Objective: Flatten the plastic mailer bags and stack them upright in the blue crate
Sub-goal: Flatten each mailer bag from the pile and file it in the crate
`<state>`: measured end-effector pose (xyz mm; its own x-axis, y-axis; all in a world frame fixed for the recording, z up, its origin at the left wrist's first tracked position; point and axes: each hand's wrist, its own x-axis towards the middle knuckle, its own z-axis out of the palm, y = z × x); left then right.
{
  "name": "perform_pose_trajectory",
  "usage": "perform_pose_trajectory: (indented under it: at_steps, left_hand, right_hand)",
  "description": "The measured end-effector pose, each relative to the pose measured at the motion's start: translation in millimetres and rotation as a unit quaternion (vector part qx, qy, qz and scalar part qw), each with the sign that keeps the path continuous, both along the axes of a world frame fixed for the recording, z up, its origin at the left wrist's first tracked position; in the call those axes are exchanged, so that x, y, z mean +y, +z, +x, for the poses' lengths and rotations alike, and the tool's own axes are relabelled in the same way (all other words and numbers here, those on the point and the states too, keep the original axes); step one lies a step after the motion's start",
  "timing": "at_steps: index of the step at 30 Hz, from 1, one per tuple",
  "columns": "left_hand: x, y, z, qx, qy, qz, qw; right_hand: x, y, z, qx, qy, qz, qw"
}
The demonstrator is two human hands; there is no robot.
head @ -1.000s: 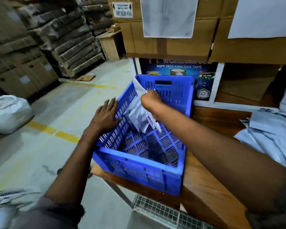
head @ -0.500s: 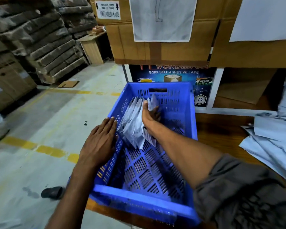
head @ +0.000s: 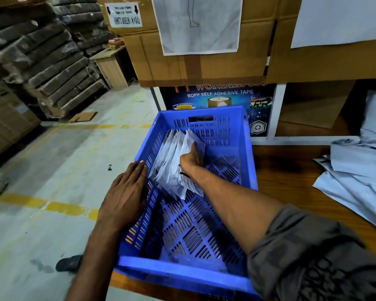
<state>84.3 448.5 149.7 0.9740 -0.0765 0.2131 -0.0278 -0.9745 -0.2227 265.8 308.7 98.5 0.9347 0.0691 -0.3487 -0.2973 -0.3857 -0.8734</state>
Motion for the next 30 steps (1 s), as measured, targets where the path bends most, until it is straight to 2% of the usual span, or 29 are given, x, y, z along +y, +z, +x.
perform_pose_trajectory:
  at_steps: [4,10,14,16,22,25,30]
  left_hand:
    - [1,0,1,0.013,0.008,-0.016,1.0]
    - [-7,9,-2,0.033,0.015,-0.056,0.998]
    - [-7,16,-1,0.029,0.029,-0.134,0.99]
    - [-17,23,-9,0.022,0.046,-0.179,0.982]
    - [-91,38,-29,-0.055,0.077,-0.285,0.954]
    - [-145,39,-35,-0.084,0.08,-0.328,0.937]
    - [-240,35,-43,-0.102,0.055,-0.382,0.917]
  right_hand:
    - [-9,6,-12,-0.093,0.017,-0.105,0.99]
    - [-27,55,-21,-0.157,0.01,-0.114,0.981]
    - [-75,98,-44,-0.233,0.117,-0.144,0.954]
    - [-108,109,-64,-0.28,0.136,-0.144,0.939]
    - [-211,82,-110,-0.401,0.075,-0.146,0.901]
    - [-247,58,-132,-0.434,0.083,-0.153,0.884]
    - [-319,32,-154,-0.401,0.087,-0.129,0.903]
